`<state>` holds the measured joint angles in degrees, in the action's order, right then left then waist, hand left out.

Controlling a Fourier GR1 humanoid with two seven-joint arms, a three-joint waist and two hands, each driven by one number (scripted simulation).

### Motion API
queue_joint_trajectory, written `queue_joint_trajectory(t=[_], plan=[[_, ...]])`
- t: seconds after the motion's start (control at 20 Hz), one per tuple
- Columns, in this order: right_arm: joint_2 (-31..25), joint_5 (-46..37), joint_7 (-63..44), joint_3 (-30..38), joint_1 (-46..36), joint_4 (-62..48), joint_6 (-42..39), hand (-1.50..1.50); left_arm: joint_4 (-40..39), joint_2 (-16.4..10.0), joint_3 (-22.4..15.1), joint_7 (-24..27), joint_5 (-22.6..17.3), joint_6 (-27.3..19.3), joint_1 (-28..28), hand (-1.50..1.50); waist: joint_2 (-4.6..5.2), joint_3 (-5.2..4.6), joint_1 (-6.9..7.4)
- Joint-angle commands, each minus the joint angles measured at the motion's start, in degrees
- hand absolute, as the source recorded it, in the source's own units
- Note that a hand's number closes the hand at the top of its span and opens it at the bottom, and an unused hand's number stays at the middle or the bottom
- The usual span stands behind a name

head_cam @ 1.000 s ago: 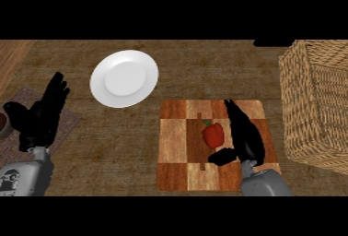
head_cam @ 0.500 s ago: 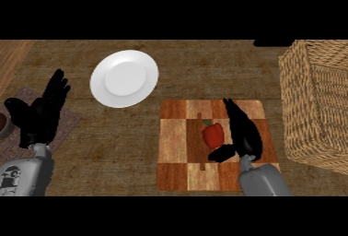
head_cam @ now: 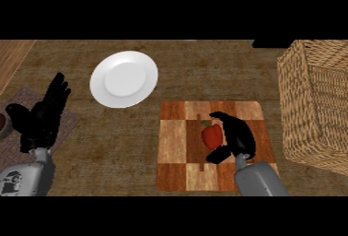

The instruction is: Pick the bell pepper from the cutting board and place it in the basket

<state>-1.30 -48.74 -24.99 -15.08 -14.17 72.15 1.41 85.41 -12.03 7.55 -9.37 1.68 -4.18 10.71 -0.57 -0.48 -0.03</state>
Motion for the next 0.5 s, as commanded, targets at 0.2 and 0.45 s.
queue_joint_trajectory(t=[0.2, 0.45], plan=[[1.2, 0.8, 8.0, -2.7, 2.6, -7.9, 3.7, 1.5, 0.8, 1.8, -1.2, -0.6, 1.5, -1.5, 0.1, 0.0, 0.67, 0.52, 0.27], [-1.6, 1.2, 13.4, -4.9, 7.2, -6.5, 3.5, 1.5, -0.2, -0.7, 1.3, 0.3, -1.0, 1.3, 0.4, 0.0, 0.63, 0.51, 0.02]])
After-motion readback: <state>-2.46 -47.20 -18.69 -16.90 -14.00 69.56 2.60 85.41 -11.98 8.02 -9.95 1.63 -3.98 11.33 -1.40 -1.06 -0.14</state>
